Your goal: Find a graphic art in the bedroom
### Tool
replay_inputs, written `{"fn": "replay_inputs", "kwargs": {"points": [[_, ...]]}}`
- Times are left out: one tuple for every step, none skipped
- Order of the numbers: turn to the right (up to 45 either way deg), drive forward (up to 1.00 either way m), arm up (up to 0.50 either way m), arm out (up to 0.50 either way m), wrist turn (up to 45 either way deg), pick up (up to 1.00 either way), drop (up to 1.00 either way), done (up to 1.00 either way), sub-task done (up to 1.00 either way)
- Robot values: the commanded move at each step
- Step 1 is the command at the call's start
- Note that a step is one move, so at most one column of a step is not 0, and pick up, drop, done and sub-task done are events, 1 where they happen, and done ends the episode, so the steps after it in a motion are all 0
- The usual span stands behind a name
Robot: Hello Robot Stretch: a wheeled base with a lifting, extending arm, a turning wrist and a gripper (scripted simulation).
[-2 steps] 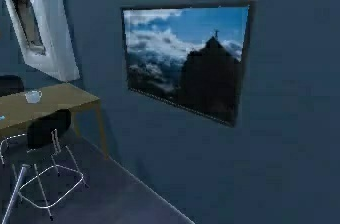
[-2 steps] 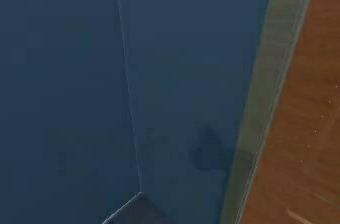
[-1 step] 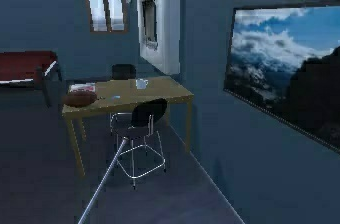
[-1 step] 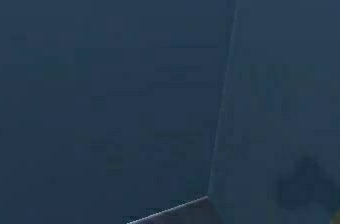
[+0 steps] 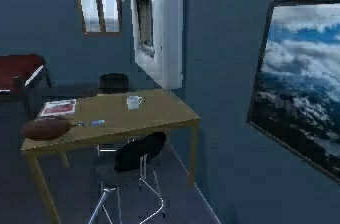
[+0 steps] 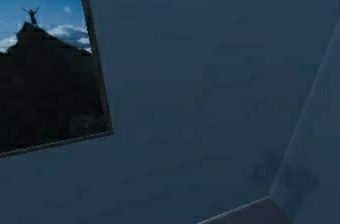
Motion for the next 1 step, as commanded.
{"fn": "replay_inputs", "kwargs": {"points": [[0.0,0.0,0.0,0.0,0.0,0.0,0.0,1.0,0.0]]}}
